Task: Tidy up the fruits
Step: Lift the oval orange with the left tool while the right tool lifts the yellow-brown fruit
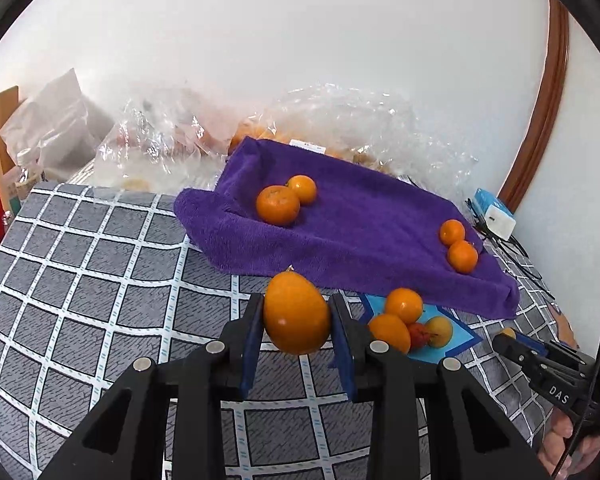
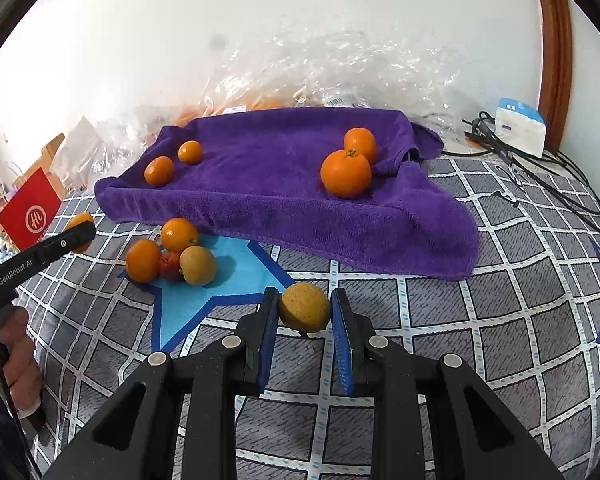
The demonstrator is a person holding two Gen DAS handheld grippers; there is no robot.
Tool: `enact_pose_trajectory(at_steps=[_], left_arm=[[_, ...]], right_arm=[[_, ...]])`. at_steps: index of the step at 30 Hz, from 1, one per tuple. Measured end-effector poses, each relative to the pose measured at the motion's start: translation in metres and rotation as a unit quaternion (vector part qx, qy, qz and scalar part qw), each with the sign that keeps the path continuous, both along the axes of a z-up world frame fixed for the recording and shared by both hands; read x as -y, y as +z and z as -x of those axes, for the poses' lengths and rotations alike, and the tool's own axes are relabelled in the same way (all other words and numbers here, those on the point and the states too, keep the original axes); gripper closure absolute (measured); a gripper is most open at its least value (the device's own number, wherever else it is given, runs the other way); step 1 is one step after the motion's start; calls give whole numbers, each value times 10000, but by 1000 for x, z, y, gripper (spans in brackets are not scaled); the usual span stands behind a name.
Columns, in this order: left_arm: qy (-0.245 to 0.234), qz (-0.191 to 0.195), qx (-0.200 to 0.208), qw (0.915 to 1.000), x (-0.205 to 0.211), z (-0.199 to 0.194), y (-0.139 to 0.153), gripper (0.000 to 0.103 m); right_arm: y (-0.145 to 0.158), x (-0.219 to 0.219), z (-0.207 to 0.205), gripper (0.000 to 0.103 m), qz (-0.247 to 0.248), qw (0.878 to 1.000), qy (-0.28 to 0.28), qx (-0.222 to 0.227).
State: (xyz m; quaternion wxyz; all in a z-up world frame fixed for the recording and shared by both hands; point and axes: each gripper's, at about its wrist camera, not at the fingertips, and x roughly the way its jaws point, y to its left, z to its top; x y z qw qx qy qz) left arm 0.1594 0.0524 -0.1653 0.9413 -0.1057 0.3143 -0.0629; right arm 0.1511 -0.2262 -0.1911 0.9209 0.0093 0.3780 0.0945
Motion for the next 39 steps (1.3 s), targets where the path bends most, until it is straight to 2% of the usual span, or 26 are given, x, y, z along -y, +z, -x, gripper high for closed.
enact_pose_trajectory(at_steps=[11, 25, 39], left_arm=[[88, 7, 130, 9999, -1, 3, 2, 72], [143, -178, 484, 9986, 4, 16, 12, 72], [303, -28, 627, 9976, -5, 22, 19, 72]], right_arm=[[3, 1, 4, 77, -125, 9998, 69, 123], [9, 7, 11, 77, -334, 9987, 20, 378], [10, 14, 10, 77, -294, 9984, -229, 421]])
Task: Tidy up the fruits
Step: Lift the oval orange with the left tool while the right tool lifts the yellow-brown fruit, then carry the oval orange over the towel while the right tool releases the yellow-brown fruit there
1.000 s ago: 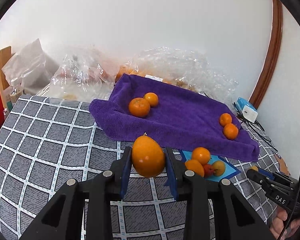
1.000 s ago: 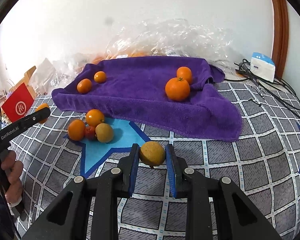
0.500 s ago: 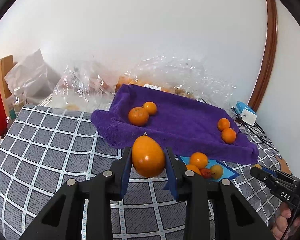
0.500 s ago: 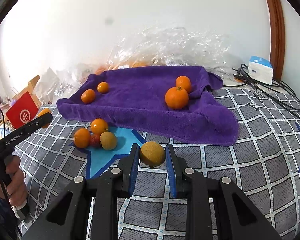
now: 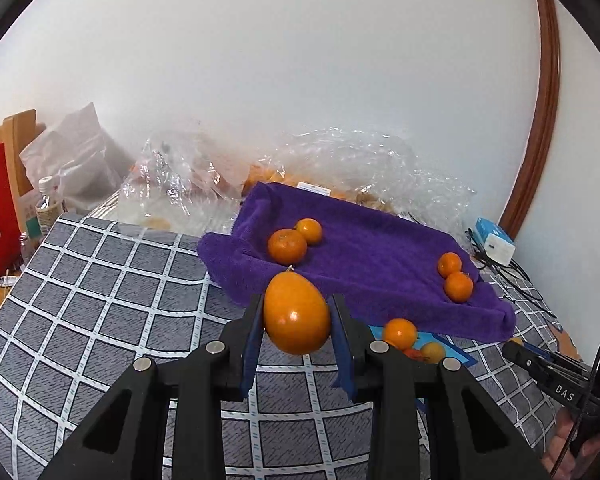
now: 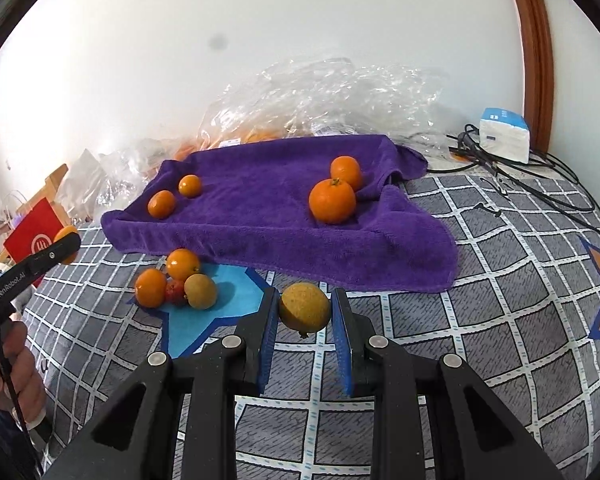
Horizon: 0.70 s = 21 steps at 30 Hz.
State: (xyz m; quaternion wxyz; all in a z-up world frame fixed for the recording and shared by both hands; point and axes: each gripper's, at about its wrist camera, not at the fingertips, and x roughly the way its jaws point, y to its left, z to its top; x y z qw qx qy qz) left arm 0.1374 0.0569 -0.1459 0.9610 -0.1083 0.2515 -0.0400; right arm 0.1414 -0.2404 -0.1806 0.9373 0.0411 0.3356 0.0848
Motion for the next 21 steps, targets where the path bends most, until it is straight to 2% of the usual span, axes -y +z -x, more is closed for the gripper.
enact_pose_trajectory(at_steps=[3, 8, 11, 21], left_arm=[[-65, 41, 80, 9999, -1, 3, 5, 72], [-204, 46, -106, 9997, 0, 0, 17, 72], [-227, -108, -107, 9996, 2, -6, 32, 72], [-406, -10, -39, 9992, 8, -52, 65, 72]], right_arm=[[4, -1, 1, 77, 12, 10000, 6, 14], [22, -2, 2, 77, 30, 10000, -39, 48], [33, -2, -4, 77, 60, 9998, -151, 77], [57, -3, -36, 77, 67, 9990, -401, 167]])
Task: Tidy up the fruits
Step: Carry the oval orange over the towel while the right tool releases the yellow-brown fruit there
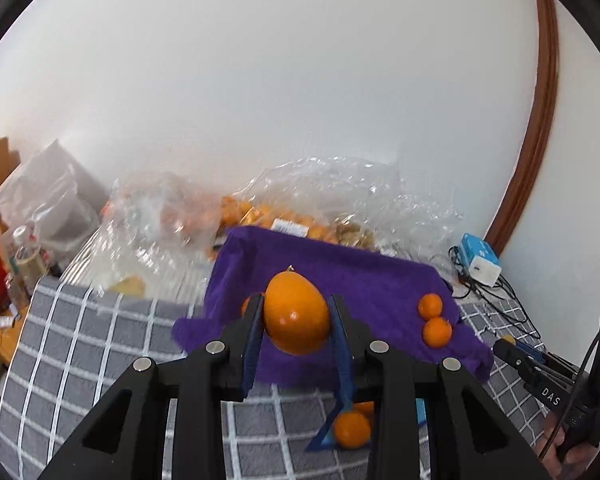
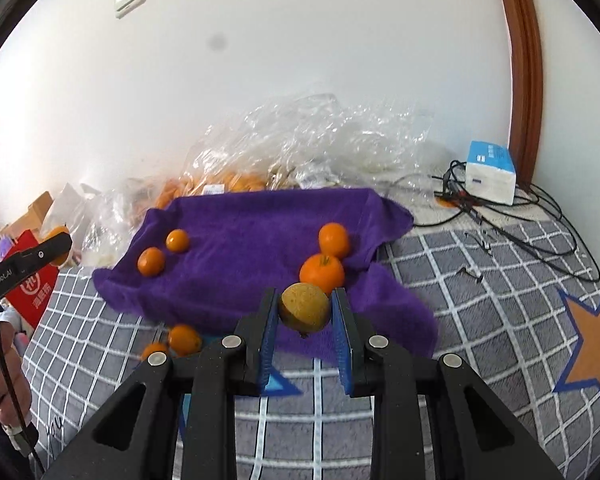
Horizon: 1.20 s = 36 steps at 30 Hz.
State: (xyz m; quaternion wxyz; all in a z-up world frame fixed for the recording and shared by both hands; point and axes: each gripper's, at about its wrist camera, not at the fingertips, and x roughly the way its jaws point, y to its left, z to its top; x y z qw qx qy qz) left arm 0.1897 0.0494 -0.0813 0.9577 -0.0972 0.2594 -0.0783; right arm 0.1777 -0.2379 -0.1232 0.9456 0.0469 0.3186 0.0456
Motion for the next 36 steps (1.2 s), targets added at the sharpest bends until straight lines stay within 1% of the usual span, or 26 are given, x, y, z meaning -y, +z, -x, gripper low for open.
enact_pose_trajectory(at_steps=[2, 7, 12, 17, 22, 25, 26, 29, 33, 36], left_arm=[[-55, -10, 66, 10000, 4, -9, 3, 72], [-10, 1, 37, 10000, -1, -24, 2, 72], [19, 200, -193, 9996, -6, -44, -6, 72], [34, 125, -381, 9992, -2, -56, -22, 72], [64, 158, -727, 9972, -7, -67, -39, 72], [-216, 314, -888, 9953, -8, -70, -46, 72], [-282, 303, -889, 9952, -6, -69, -47, 72], [-311, 116, -962, 9948, -3, -69, -56, 72], [-333, 65, -1161, 9927, -4, -75, -68, 72], [-313, 21, -1292, 9911, -4, -80, -76, 72]], right_arm=[[4, -1, -6, 77, 14, 10000, -20, 34], [14, -2, -21, 77, 52, 9998, -152, 96], [16, -5, -32, 77, 87, 9998, -101, 115], [-3, -16, -46, 77, 116, 9998, 91, -166], [-22, -33, -64, 77, 258, 9983, 317, -417], [-29, -41, -77, 77, 376, 9971, 450, -484], [-31, -43, -80, 77, 422, 9967, 479, -497], [-38, -49, -93, 77, 523, 9951, 604, -576], [-49, -54, -105, 77, 691, 9931, 661, -683], [-56, -53, -112, 77, 694, 9923, 671, -777]])
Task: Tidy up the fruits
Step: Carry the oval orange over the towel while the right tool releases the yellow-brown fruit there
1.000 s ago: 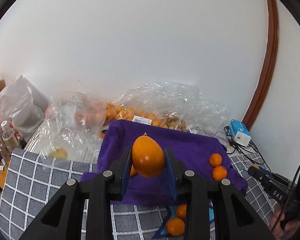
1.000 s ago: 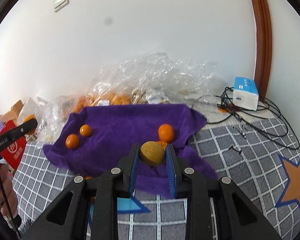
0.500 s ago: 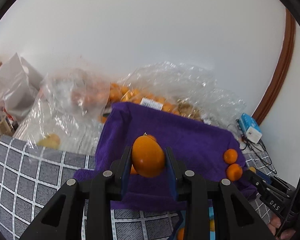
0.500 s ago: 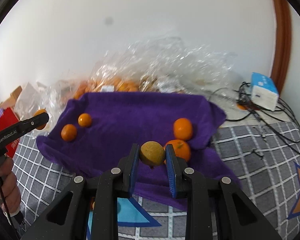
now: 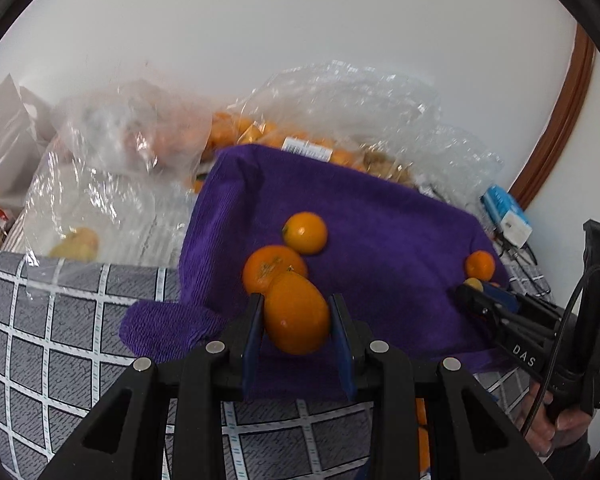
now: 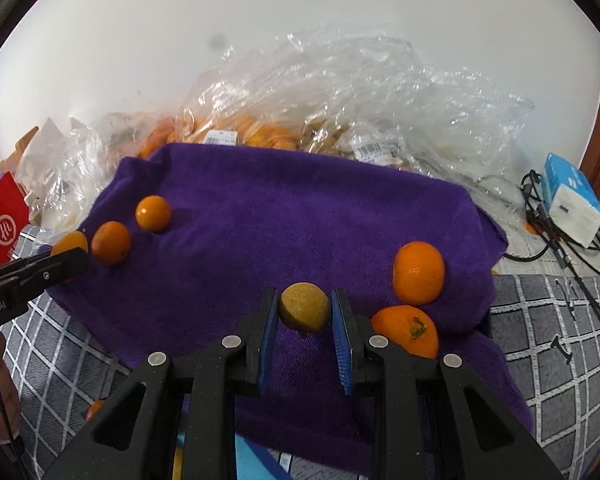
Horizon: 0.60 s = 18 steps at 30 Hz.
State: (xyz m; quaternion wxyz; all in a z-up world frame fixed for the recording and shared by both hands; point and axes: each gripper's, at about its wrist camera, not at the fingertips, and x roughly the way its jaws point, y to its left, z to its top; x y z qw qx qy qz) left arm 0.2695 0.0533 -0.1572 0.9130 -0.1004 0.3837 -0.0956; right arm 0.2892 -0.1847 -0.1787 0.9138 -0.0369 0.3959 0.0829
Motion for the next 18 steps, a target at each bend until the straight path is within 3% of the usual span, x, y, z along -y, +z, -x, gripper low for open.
enact_pose_trajectory(at_steps=[12, 18], left_arm=[[53, -12, 102, 9999, 1, -6, -6, 72], [108, 40, 206, 9997, 1, -7, -8, 72]], right_arm=[[-18, -1, -5, 75, -47, 9998, 90, -148], [-10, 1, 3, 56, -213, 9996, 128, -135]])
